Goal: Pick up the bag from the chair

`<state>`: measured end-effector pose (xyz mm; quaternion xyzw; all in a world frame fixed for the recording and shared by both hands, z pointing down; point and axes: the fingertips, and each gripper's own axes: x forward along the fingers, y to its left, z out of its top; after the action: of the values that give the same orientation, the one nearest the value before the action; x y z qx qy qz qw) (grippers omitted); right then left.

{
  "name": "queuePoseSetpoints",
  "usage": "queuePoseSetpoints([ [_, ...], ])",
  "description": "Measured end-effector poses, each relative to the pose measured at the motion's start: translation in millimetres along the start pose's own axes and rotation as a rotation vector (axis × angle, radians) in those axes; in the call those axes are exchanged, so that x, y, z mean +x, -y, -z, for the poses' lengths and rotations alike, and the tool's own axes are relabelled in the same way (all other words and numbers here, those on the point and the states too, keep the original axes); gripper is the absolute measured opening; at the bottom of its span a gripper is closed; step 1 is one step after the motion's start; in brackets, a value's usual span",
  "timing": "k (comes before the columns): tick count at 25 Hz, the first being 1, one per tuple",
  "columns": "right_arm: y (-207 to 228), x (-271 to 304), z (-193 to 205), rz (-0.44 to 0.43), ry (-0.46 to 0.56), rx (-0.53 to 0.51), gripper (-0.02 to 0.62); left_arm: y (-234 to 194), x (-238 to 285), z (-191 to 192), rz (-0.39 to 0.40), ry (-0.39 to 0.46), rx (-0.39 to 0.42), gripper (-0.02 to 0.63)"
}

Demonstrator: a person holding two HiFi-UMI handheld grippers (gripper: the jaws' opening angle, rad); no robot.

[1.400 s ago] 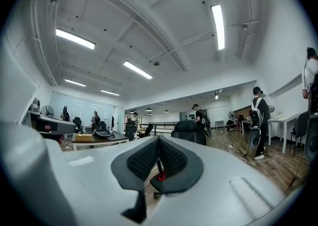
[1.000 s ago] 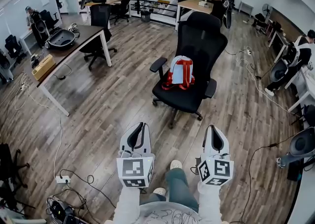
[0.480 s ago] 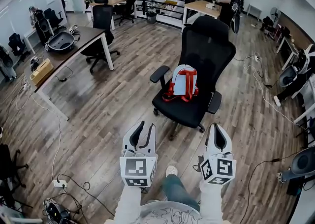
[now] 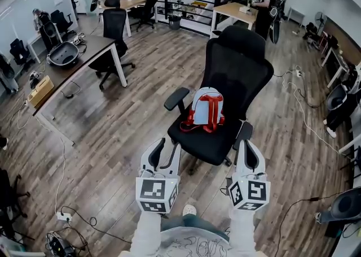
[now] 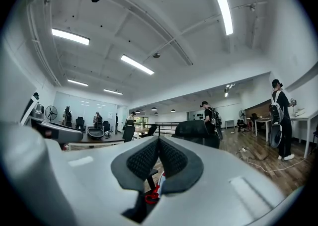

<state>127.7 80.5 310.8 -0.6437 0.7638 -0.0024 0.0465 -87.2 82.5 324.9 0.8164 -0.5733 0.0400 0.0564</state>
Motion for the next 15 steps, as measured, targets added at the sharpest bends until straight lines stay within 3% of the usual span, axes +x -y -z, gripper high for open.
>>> queuePoseSetpoints([
  [15,50,102,43,0.027,-0.069,0.036,0.011,-9,125,35,0.052,-0.117,-0.029,0.152],
])
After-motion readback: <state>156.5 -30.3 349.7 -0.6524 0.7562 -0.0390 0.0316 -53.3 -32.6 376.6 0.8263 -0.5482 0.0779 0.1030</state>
